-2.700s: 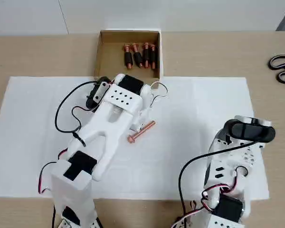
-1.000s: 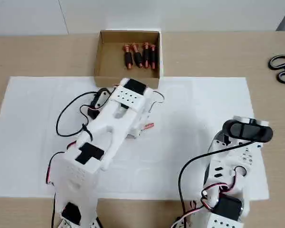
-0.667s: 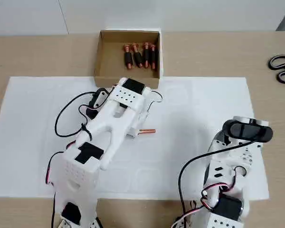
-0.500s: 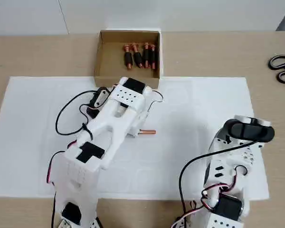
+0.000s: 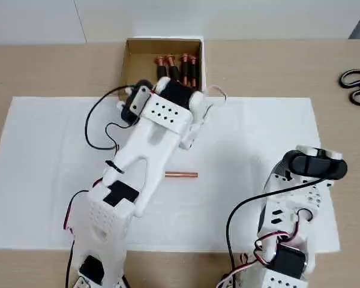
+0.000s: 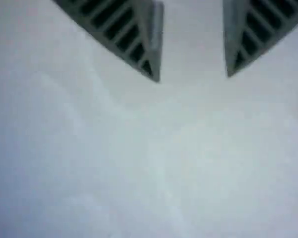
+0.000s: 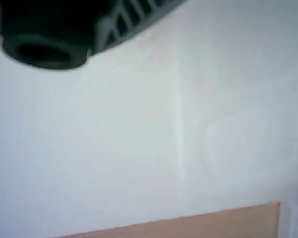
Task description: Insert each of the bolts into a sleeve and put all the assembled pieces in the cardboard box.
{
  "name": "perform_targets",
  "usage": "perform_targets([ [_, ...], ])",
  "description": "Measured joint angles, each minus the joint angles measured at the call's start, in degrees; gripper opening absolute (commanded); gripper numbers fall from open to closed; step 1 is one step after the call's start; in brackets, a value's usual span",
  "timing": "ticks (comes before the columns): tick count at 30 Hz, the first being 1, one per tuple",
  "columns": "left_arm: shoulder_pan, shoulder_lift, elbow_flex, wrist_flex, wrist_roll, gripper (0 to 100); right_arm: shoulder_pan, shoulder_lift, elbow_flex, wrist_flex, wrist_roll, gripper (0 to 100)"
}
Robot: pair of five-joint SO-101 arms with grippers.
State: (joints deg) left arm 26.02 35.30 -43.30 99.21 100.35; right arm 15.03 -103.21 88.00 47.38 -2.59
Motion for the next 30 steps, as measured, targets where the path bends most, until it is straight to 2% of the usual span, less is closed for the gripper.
perform_targets([
  [7,0.00,-0.88,0.09,0.00,-4.48,8,0.00,0.00,0.00,0.00,0.00,0.5],
  [15,0.53,-14.24,12.92,0.09,-4.48,8,0.00,0.00,0.00,0.00,0.00,0.5],
  [23,-0.62,-12.31,24.35,0.09,-4.48,9,0.00,0.00,0.00,0.00,0.00,0.5],
  [30,-3.69,-4.75,24.97,0.09,-3.60,28,0.00,0.00,0.00,0.00,0.00,0.5],
])
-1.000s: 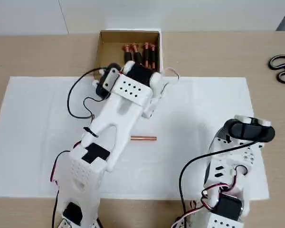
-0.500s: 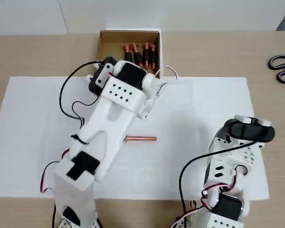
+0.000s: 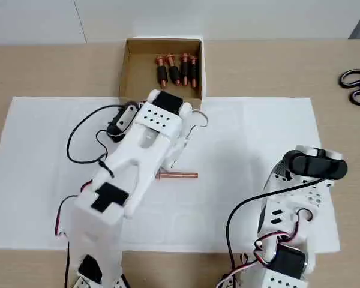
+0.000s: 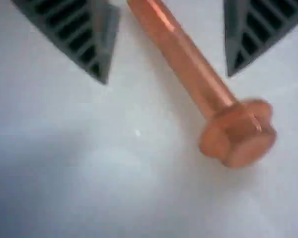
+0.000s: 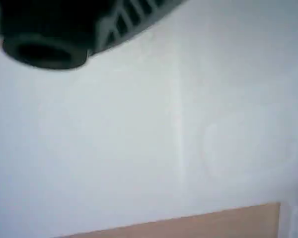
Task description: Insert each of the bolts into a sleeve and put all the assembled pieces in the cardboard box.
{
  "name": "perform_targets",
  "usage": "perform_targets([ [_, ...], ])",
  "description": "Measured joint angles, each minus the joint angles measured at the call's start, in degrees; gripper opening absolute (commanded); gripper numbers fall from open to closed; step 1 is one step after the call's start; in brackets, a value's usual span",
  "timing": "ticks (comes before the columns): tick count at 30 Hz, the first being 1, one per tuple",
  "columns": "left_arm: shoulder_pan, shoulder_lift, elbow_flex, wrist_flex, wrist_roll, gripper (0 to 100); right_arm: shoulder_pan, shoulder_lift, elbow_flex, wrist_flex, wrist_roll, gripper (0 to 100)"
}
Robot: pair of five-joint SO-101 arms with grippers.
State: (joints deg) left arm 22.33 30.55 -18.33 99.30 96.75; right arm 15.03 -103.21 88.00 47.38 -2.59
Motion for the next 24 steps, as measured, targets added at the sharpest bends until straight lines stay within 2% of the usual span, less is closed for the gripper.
perform_targets([
  [3,-0.79,2.64,0.09,0.00,0.00,33,0.00,0.00,0.00,0.00,0.00,0.5],
  [12,0.35,3.69,0.09,0.00,0.00,32,0.00,0.00,0.00,0.00,0.00,0.5],
  [16,2.90,3.69,0.18,0.00,0.00,32,0.00,0.00,0.00,0.00,0.00,0.5],
  [24,5.71,0.97,5.27,-0.09,0.00,32,0.00,0.00,0.00,0.00,0.00,0.5],
])
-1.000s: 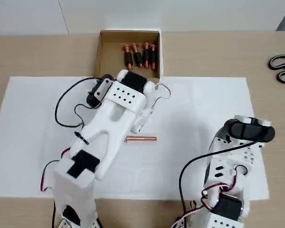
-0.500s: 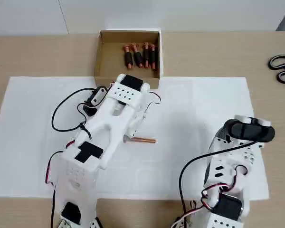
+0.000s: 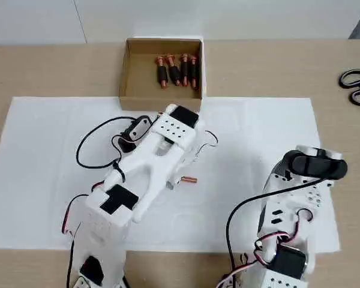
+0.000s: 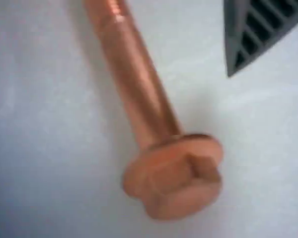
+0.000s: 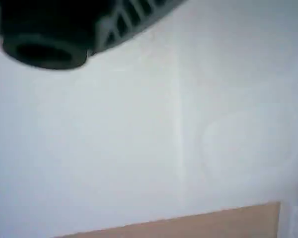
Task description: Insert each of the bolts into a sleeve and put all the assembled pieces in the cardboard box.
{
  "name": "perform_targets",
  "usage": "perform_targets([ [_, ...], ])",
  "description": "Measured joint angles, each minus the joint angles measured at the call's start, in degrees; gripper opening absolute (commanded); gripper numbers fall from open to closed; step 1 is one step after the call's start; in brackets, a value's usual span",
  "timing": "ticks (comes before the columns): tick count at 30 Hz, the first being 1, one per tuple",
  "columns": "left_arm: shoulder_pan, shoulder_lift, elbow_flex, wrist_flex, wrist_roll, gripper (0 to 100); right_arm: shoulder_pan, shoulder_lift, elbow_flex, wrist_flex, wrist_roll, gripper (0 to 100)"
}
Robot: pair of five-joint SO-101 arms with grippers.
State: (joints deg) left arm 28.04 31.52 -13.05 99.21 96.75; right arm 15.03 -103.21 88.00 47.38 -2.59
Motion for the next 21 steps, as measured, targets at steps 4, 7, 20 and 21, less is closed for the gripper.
perform_targets([
  [4,-1.05,-0.09,0.26,0.00,-0.09,32,0.00,0.00,0.00,0.00,0.00,0.5],
  [7,-1.58,-0.26,0.62,0.00,-0.09,26,0.00,0.00,0.00,0.00,0.00,0.5],
  [20,-2.64,-0.97,3.08,-0.18,0.00,16,0.00,0.00,0.00,0.00,0.00,0.5],
  [21,-2.64,-0.26,3.08,-0.18,0.00,16,0.00,0.00,0.00,0.00,0.00,0.5],
])
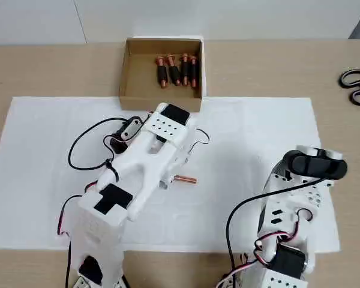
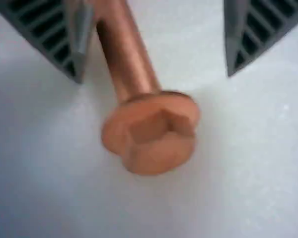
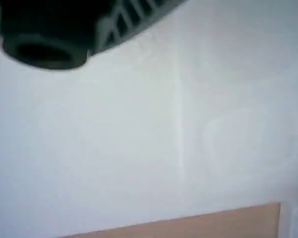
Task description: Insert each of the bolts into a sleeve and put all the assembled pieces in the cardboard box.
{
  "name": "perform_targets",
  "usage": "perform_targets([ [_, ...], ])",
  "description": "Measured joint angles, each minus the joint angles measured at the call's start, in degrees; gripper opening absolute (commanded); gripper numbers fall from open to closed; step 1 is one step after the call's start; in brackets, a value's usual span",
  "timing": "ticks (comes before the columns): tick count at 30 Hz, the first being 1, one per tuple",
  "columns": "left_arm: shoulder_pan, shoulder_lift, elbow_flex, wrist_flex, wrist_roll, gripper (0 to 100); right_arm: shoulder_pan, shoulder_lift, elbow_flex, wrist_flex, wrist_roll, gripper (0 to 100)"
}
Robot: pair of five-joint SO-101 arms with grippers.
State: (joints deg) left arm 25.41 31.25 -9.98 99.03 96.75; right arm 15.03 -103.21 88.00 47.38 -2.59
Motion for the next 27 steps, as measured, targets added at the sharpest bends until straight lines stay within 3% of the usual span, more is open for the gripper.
perform_targets([
  [15,0.18,4.57,-3.34,0.09,2.29,16,0.00,0.00,0.00,0.00,0.00,0.5],
  [23,-0.62,4.57,-3.34,0.09,-16.26,16,0.00,0.00,0.00,0.00,0.00,0.5],
  [27,-0.79,4.57,-3.34,0.09,-18.73,6,0.00,0.00,0.00,0.00,0.00,0.5],
])
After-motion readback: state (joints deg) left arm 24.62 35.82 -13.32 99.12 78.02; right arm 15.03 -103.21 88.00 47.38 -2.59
